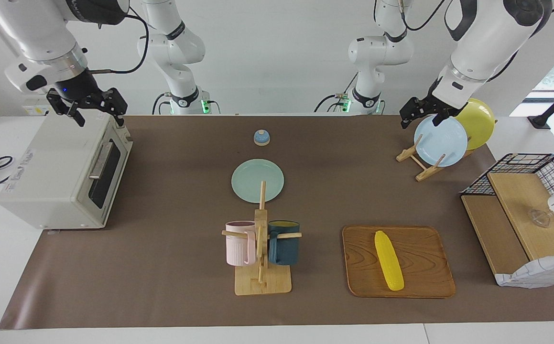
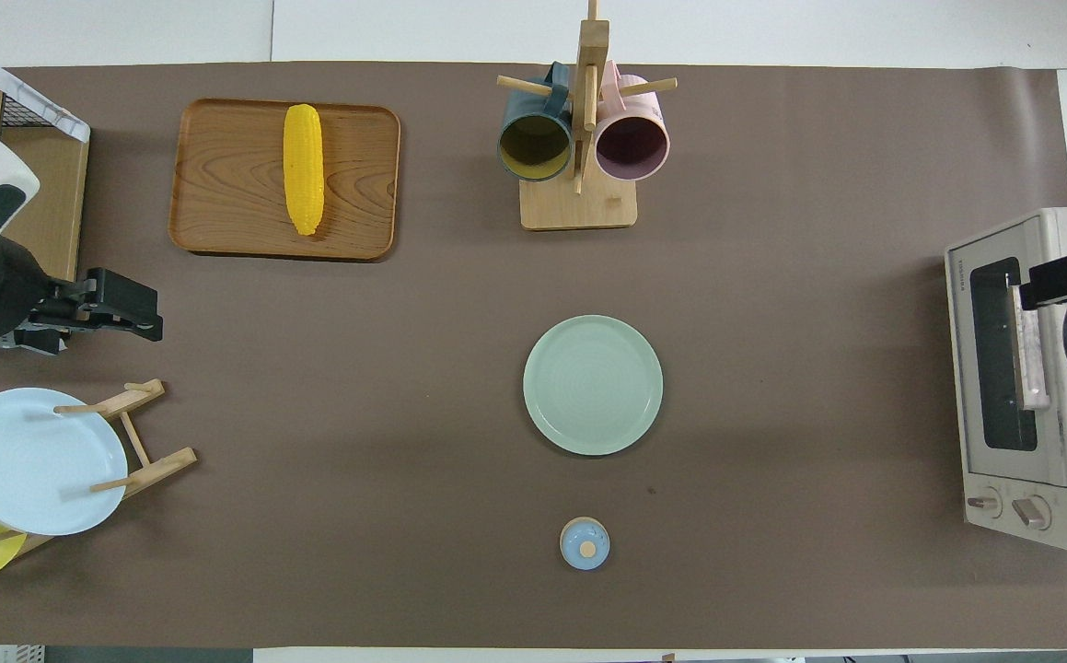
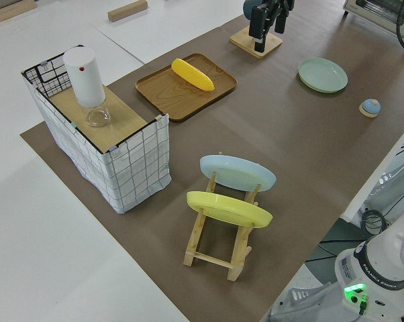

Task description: Put corn in oven

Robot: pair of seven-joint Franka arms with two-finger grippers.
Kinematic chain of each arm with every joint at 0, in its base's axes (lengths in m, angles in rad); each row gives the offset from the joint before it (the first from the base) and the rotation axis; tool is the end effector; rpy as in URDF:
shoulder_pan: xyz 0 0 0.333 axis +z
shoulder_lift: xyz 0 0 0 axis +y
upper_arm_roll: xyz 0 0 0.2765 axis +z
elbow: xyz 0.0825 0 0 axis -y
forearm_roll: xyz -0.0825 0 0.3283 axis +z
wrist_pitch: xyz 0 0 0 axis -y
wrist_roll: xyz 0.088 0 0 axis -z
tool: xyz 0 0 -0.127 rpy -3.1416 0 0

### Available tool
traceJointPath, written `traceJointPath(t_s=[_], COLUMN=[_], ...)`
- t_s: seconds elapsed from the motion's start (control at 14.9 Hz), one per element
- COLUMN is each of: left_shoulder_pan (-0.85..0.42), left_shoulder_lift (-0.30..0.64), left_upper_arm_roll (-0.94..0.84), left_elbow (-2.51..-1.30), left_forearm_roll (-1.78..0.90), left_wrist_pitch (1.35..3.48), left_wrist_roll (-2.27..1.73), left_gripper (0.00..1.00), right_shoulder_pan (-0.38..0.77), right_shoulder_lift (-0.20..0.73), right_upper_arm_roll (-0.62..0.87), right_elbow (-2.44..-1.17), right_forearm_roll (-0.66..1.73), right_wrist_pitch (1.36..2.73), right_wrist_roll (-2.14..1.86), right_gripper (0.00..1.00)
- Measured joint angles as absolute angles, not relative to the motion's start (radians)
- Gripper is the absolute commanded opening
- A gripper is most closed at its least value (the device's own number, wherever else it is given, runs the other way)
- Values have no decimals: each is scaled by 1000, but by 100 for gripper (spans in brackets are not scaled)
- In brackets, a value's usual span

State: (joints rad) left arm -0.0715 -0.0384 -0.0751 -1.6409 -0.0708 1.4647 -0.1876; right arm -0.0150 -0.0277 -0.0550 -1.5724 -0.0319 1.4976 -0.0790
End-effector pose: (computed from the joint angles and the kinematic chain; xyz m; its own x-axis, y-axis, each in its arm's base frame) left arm 0.4658 -0.0791 0.5469 0.9884 0.0351 -0.1475 0.0416 -0.9983 0.0411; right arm 0.4813 -0.0384 0.5718 0.9988 0.0068 -0.0493 0.0081 -0.9996 0.0266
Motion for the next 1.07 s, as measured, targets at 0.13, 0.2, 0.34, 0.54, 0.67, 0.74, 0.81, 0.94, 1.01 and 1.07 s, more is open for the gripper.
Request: traceJointPath(t_s=[0.13,0.2,0.34,0.54,0.67,0.74,0.81,0.94,1.01,1.07], left_shoulder_pan=[-71,-71,-71,-71,-70,-70,-70,-70,-70,-70], left_shoulder_lift=[-38,-38,-38,-39,-39,-39,-39,-28,-8,26], left_upper_arm_roll=[-75,-75,-75,-75,-75,-75,-75,-75,-75,-75], left_elbow=[-1641,-1641,-1640,-1639,-1639,-1639,-1639,-1637,-1627,-1603], left_forearm_roll=[-71,-71,-71,-71,-71,-71,-71,-72,-72,-72], left_wrist_pitch=[1466,1469,1475,1478,1498,1520,1545,1575,1580,1582], left_wrist_roll=[-188,-188,-188,-193,-197,-197,-197,-197,-197,-197], left_gripper=[100,100,100,100,100,100,100,100,100,100], right_shoulder_pan=[-15,-15,-15,-15,-15,-15,-15,-13,-8,-6], right_shoulder_lift=[-28,-28,-28,-28,-28,-28,-28,-28,-30,-33], right_upper_arm_roll=[-55,-55,-55,-55,-55,-55,-55,-55,-54,-54], right_elbow=[-1572,-1572,-1572,-1572,-1572,-1573,-1573,-1574,-1578,-1589], right_forearm_roll=[-32,-32,-32,-32,-32,-32,-32,-32,-32,-32], right_wrist_pitch=[1498,1498,1498,1498,1498,1497,1496,1478,1467,1464], right_wrist_roll=[-79,-79,-79,-79,-79,-79,-79,-79,-79,-79], right_gripper=[100,100,100,100,100,100,100,69,24,0])
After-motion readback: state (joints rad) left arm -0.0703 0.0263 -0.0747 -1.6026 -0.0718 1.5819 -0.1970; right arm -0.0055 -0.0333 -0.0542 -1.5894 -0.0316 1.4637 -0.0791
